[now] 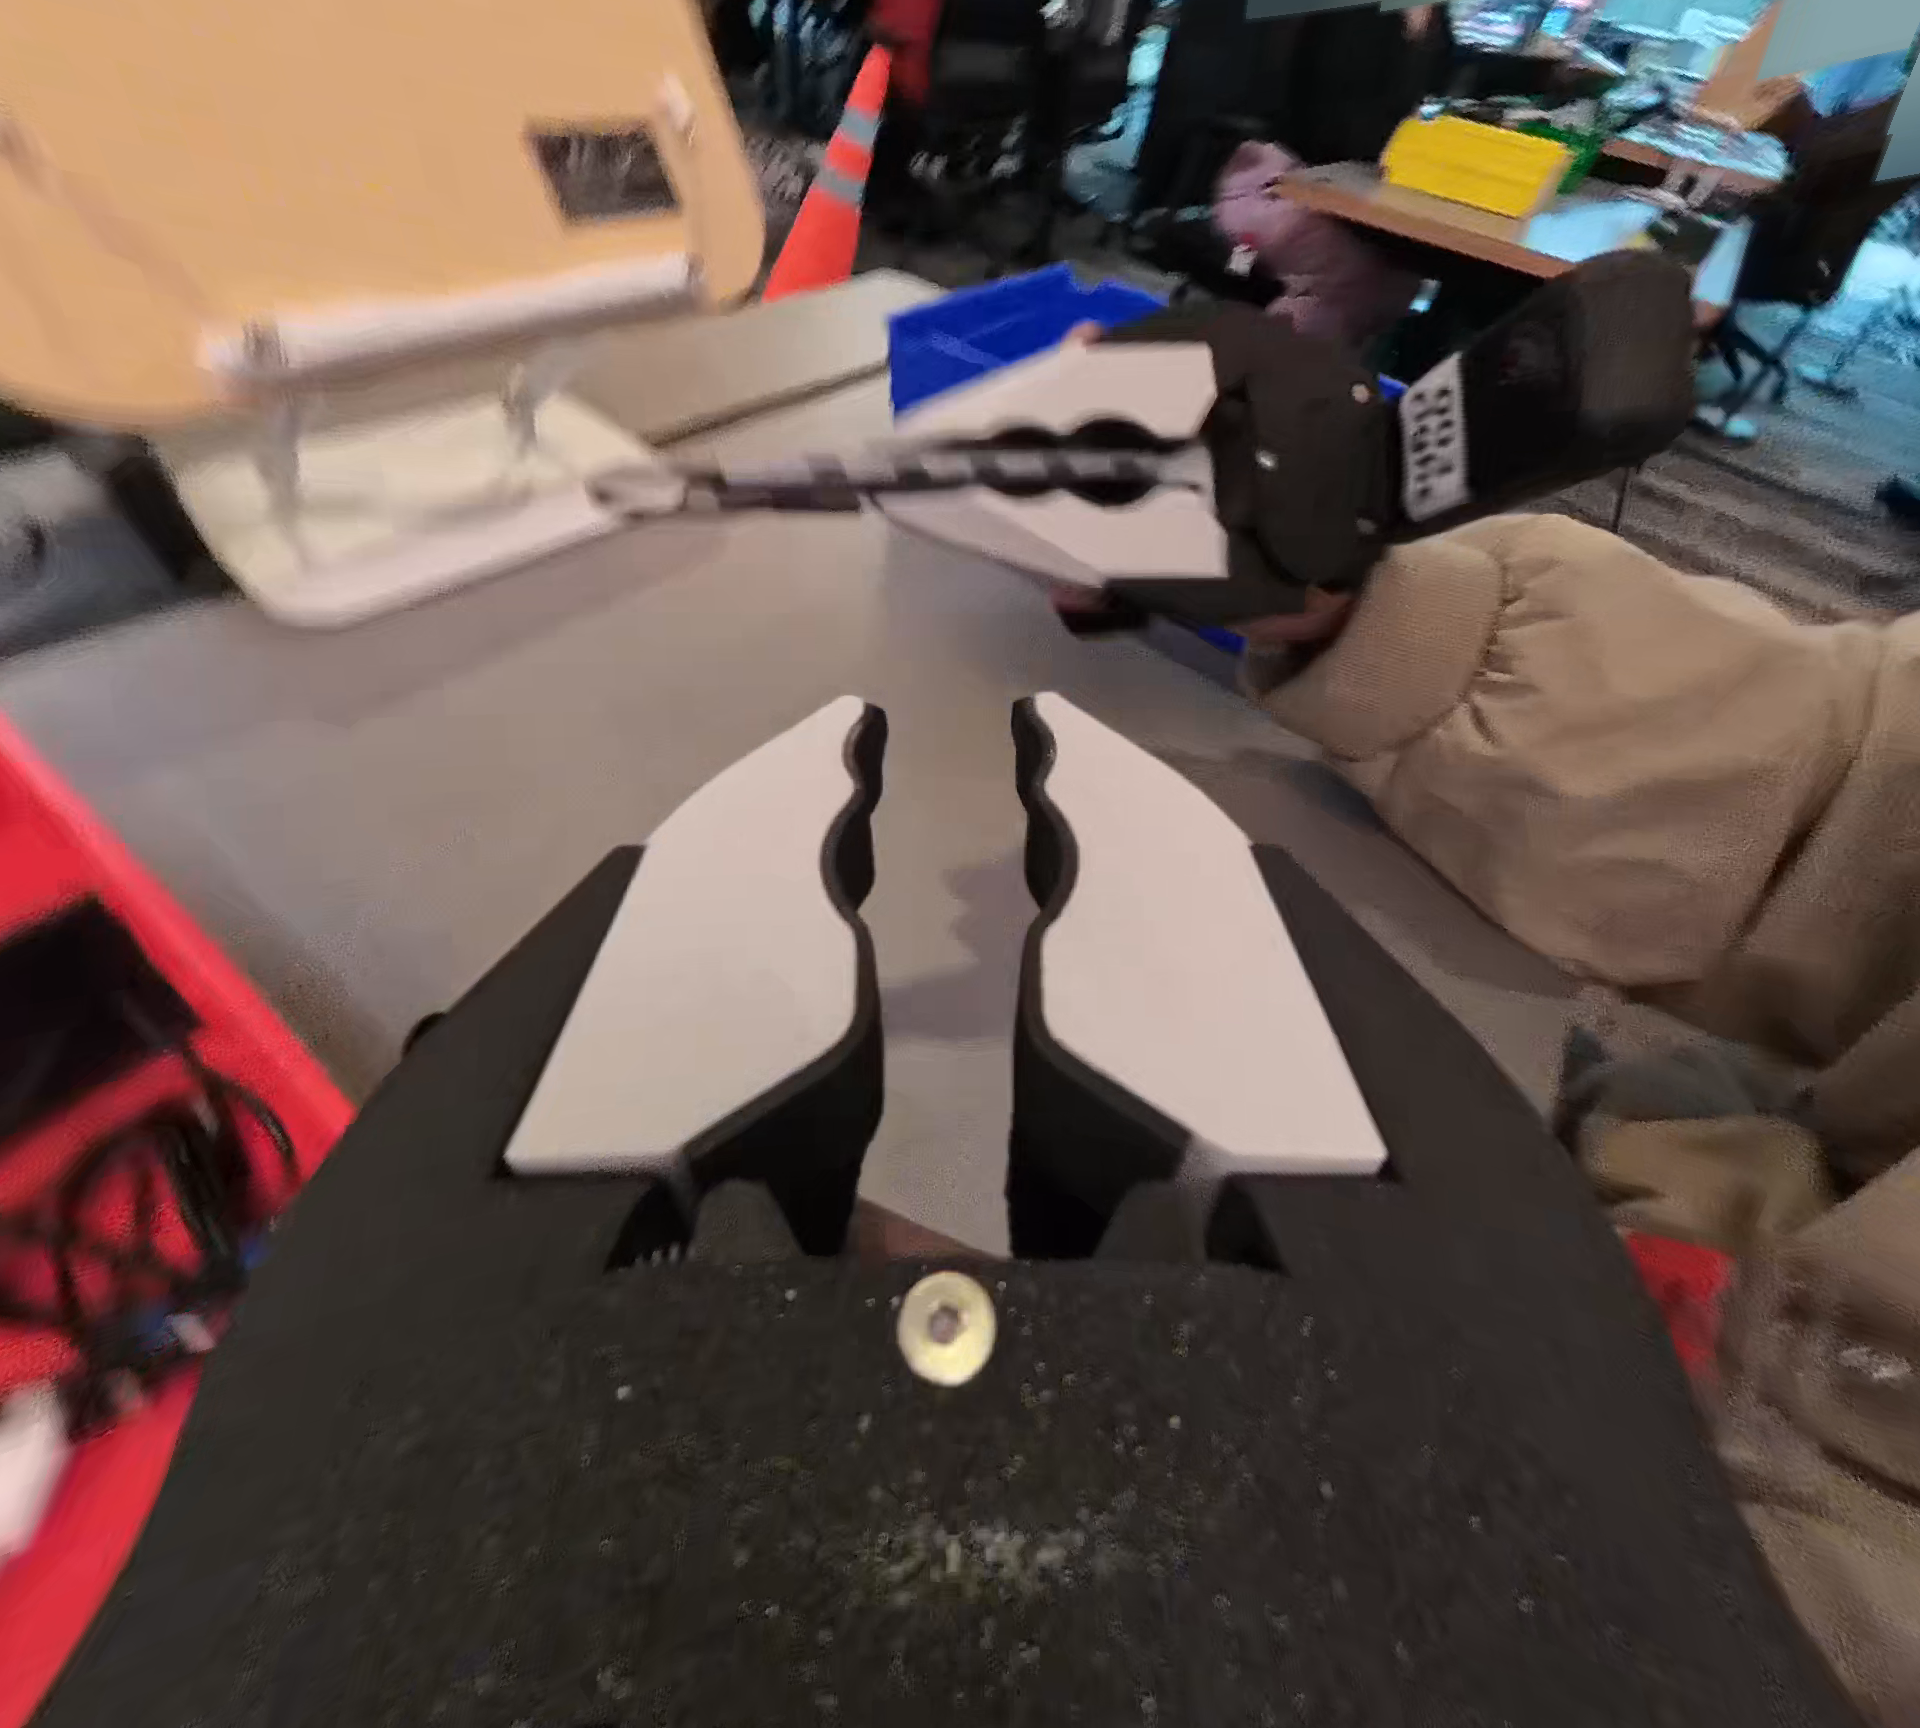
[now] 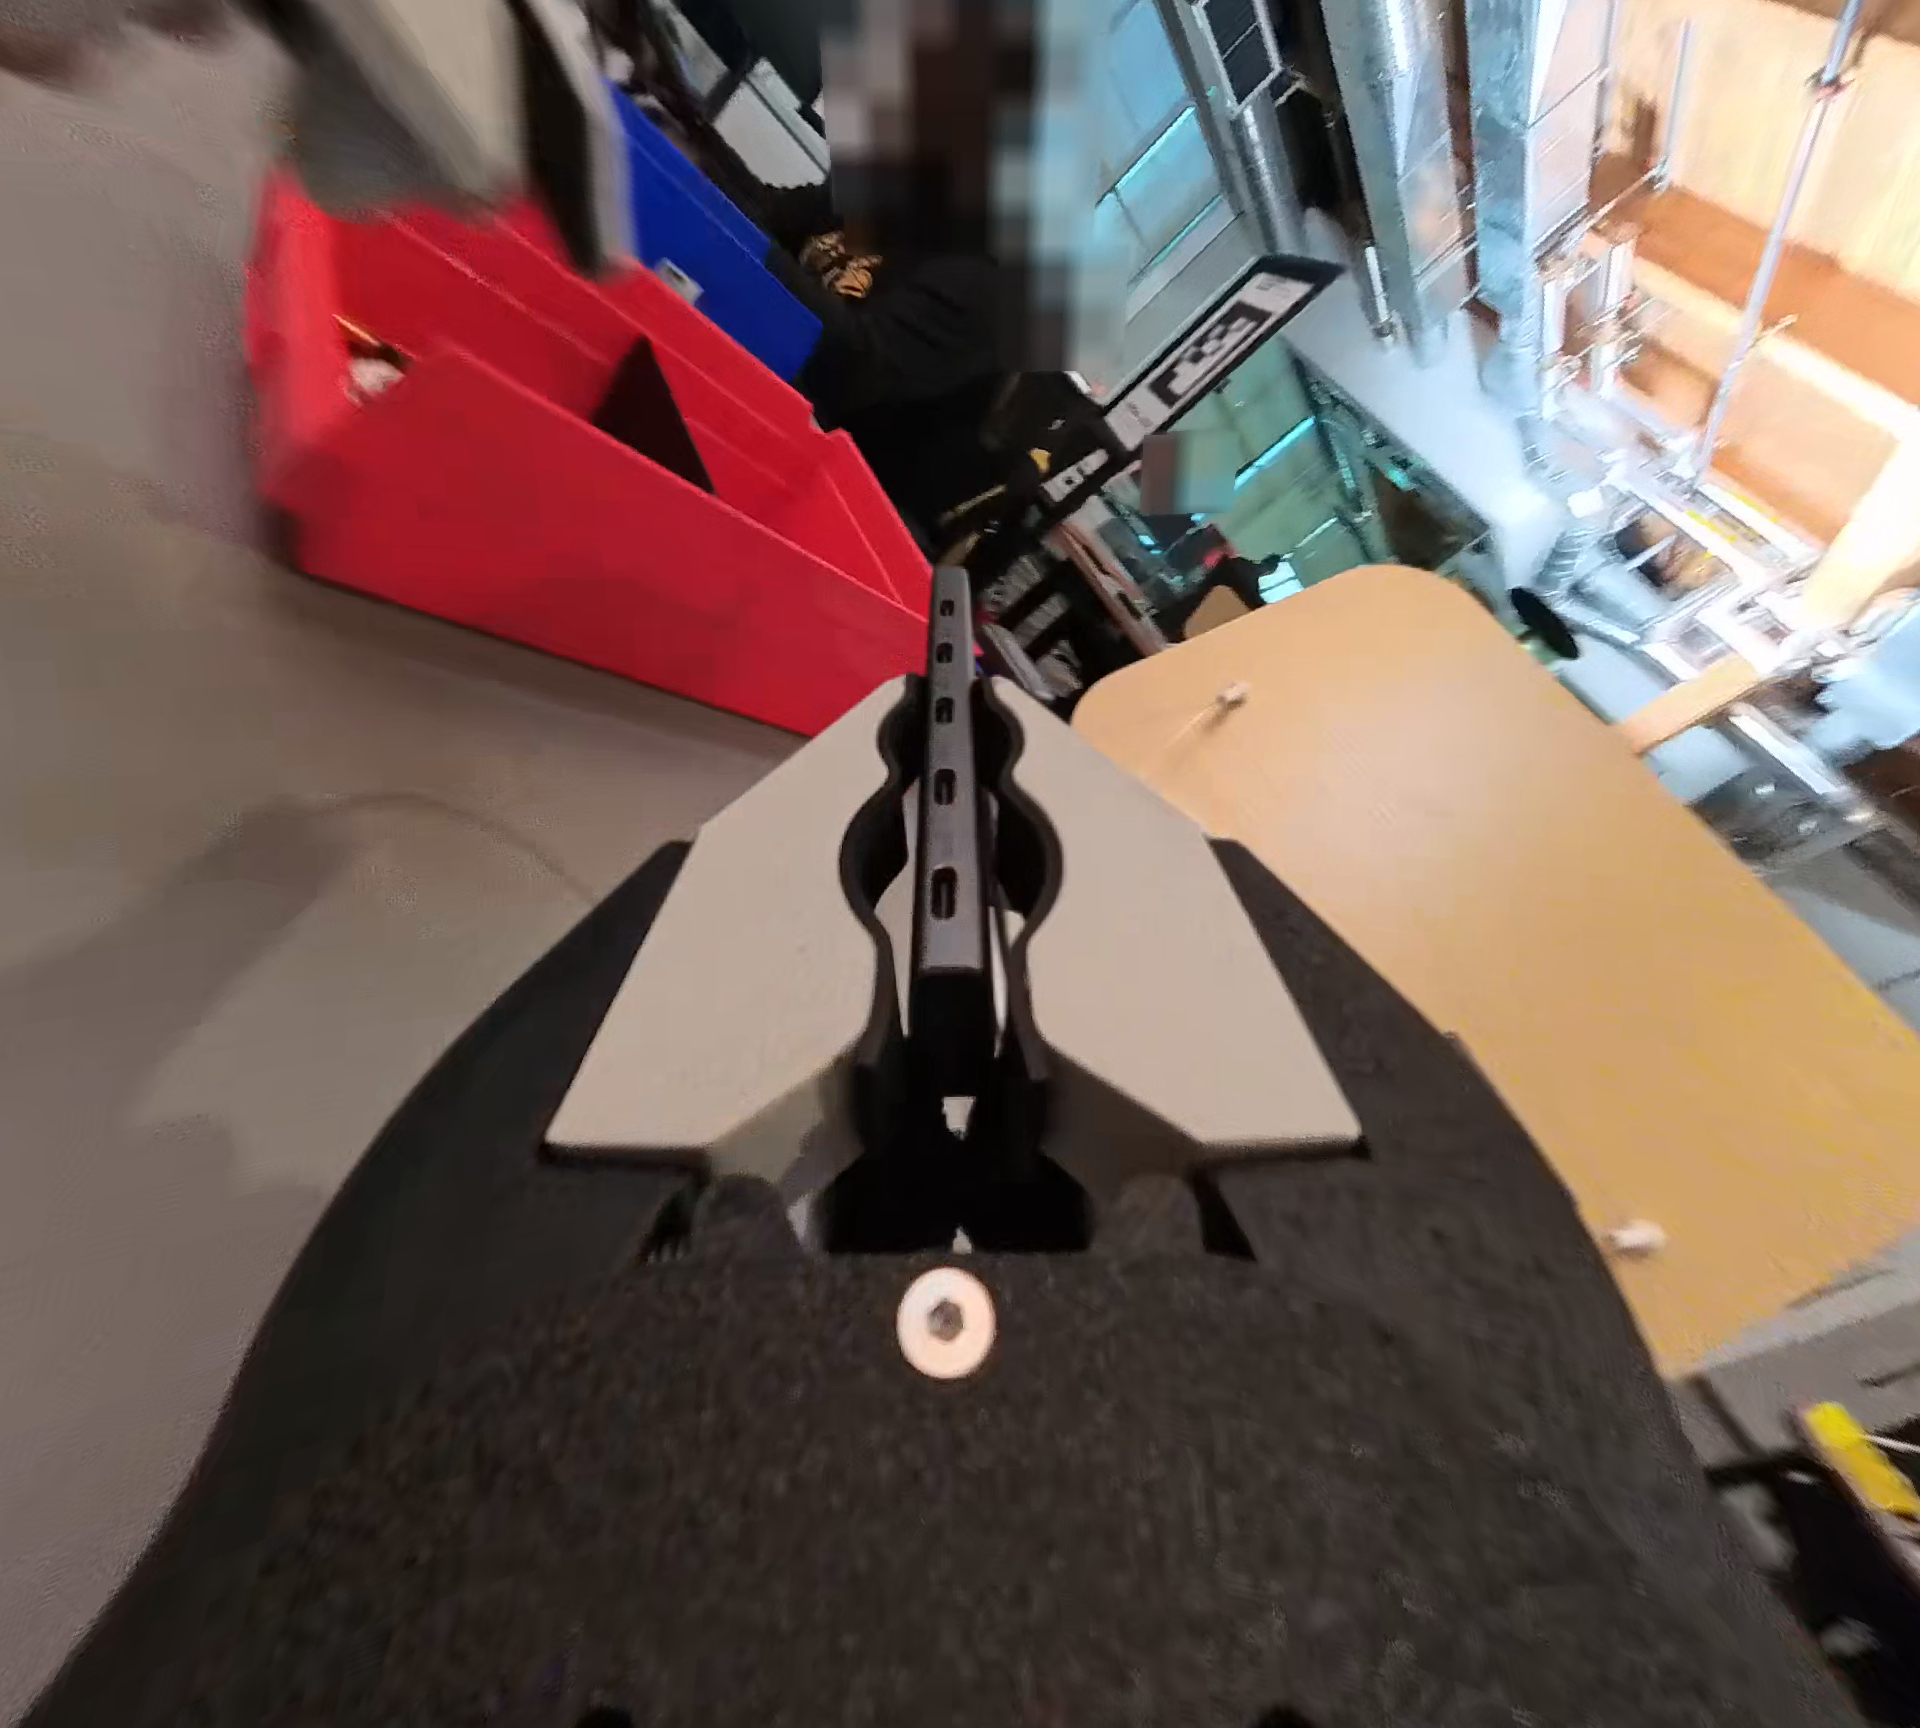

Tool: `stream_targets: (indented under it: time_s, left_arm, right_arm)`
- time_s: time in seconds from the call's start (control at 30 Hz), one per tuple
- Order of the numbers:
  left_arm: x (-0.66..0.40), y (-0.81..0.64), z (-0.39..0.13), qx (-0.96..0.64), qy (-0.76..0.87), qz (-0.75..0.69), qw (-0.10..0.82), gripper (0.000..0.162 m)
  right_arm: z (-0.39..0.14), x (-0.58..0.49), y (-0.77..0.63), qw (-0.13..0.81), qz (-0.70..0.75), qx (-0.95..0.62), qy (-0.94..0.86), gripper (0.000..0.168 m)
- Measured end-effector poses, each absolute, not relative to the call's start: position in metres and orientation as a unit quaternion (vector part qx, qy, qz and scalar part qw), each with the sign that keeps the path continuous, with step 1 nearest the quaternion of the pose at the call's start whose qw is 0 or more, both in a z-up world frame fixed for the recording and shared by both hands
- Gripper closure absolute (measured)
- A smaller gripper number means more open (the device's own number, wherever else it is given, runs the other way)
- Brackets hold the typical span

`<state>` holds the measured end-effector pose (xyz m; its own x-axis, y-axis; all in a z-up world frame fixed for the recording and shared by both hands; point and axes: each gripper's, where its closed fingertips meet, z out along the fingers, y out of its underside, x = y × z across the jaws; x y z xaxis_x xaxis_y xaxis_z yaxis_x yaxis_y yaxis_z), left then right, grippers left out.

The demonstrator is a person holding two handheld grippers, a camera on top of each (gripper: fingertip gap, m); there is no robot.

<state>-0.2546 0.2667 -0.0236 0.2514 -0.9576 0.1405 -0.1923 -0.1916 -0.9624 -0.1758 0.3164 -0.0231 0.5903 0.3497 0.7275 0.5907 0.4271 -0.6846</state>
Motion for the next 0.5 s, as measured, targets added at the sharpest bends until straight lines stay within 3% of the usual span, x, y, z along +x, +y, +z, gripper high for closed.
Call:
stream_targets:
  time_s: [0.17,0.37,0.5]
  left_arm:
    - [-0.283,0.213,-0.089,-0.732,0.362,-0.454,0.356,0.137]
    - [-0.32,0.194,-0.143,-0.774,0.309,-0.387,0.395,0.135]
    - [-0.335,0.206,-0.138,-0.781,0.333,-0.318,0.422,0.135]
  right_arm:
    - [-0.072,-0.175,0.363,0.709,-0.133,-0.516,-0.461,0.16]
    - [-0.112,-0.191,0.355,0.693,-0.115,-0.507,-0.5,0.16]
    - [-0.109,-0.203,0.347,0.699,-0.085,-0.5,-0.504,0.16]
